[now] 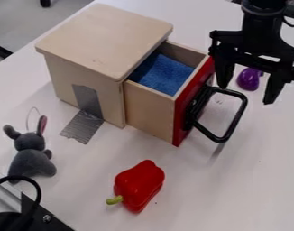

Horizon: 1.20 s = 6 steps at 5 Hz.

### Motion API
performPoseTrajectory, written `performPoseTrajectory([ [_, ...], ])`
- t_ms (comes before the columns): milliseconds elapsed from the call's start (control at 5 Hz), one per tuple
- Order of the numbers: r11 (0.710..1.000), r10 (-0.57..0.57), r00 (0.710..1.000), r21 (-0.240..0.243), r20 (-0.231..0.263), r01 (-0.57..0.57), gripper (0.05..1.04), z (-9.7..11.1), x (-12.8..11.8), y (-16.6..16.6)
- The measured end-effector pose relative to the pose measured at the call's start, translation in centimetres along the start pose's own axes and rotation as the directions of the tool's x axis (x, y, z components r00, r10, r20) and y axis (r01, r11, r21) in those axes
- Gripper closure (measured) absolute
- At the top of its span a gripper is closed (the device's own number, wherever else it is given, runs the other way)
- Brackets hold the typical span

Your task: Put the red pepper in the drawer

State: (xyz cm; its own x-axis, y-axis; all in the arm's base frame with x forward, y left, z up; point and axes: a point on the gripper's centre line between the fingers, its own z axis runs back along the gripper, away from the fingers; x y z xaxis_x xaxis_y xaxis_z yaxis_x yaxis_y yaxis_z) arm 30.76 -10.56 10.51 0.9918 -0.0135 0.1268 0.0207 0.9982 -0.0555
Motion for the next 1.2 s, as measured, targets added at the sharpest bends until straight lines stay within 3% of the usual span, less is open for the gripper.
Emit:
performPoseTrajectory([
  [200, 1.000, 0.002, 0.999, 0.012, -0.037, -0.002, 0.083, -1.1, -0.5, 0.2],
  [400, 0.999, 0.018, 0.997, 0.034, -0.074, -0.015, 0.083, -2.1, -3.4, 1.2],
  [600, 1.000, 0.002, 0.999, 0.015, -0.051, -0.001, 0.083, -1.5, -5.5, 2.2],
  [800, 0.997, -0.081, 0.995, 0.010, -0.050, 0.082, 0.083, -2.0, -9.1, 3.8],
  [1200, 0.981, -0.186, 0.976, 0.028, -0.114, 0.190, 0.083, -5.6, -13.7, 7.2],
])
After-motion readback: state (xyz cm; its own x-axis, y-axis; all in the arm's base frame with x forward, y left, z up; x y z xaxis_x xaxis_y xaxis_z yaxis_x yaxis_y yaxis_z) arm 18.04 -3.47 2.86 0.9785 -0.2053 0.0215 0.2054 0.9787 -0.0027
